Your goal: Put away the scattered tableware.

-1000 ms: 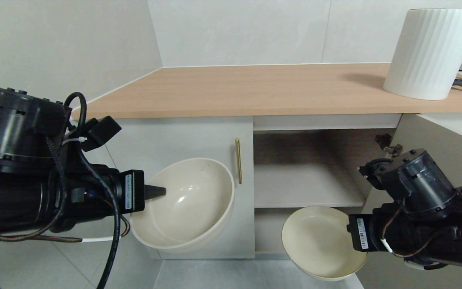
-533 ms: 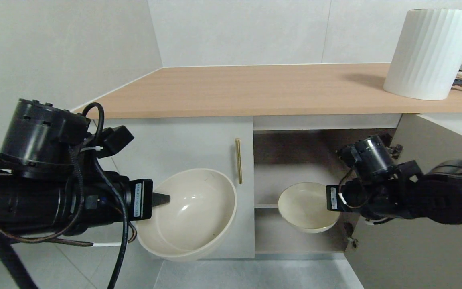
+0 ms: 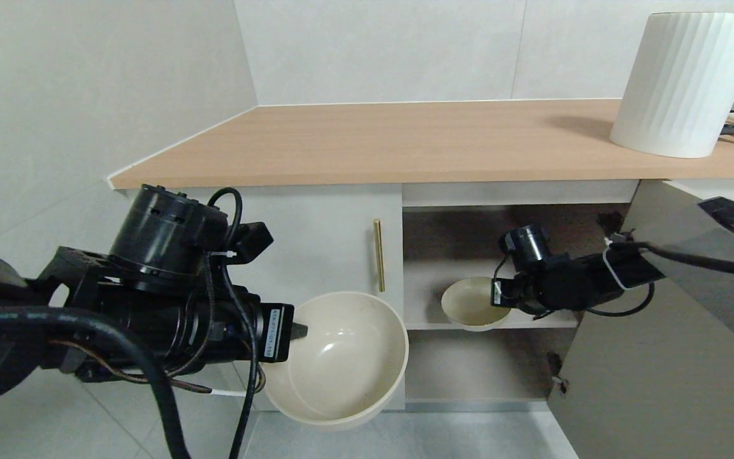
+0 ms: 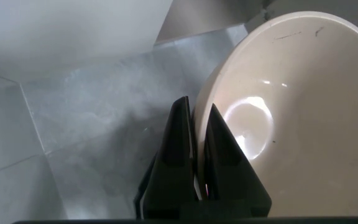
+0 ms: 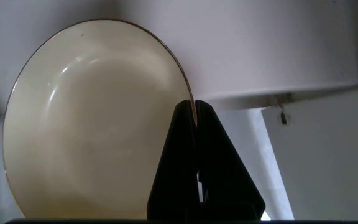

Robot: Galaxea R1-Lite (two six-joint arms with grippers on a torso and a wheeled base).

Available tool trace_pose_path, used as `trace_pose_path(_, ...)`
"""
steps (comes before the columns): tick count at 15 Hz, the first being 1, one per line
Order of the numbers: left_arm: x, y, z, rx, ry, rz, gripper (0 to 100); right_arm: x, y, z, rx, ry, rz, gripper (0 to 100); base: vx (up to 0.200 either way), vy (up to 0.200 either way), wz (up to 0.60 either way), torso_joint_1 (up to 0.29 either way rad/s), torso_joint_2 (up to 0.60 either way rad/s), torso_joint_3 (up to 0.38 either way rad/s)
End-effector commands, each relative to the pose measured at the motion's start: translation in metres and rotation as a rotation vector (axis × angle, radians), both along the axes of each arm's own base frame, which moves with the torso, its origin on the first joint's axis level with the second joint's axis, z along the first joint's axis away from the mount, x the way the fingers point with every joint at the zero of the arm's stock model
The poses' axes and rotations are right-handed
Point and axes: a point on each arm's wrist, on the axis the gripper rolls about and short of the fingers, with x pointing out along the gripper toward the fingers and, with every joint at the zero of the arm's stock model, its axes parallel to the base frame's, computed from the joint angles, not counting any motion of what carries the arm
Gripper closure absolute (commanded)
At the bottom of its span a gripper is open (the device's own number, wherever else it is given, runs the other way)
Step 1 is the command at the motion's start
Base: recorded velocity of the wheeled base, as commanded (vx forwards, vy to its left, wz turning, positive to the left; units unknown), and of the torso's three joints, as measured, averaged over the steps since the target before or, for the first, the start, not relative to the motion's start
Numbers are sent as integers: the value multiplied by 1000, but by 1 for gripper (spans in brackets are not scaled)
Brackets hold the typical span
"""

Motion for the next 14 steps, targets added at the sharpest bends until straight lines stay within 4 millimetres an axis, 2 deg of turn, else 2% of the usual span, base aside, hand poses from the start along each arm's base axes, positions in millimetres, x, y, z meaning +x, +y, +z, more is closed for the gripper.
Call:
trace_pose_path(1, 3, -3, -6, 11, 18, -2, 100, 22, -1, -42, -36, 38, -40, 100, 0, 0, 0, 0, 0, 0)
trace_pose_path(5, 3, -3, -7, 14, 20, -5, 100, 46, -2, -62, -65, 0, -103, 100, 0, 0, 0, 0, 0, 0)
trace_pose_path(8, 3, -3, -6, 12, 18, -4, 100, 57, -5, -66, -69, -28, -138, 100, 0, 0, 0, 0, 0, 0)
trace_pose_path(11, 3, -4, -7, 14, 22, -5, 100, 72, -12, -63, -33, -74, -180, 100, 0, 0, 0, 0, 0, 0)
trace_pose_path(14, 4, -4, -8, 15, 24, -4, 100, 73, -12, -64, -27, -79, -185, 100, 0, 0, 0, 0, 0, 0)
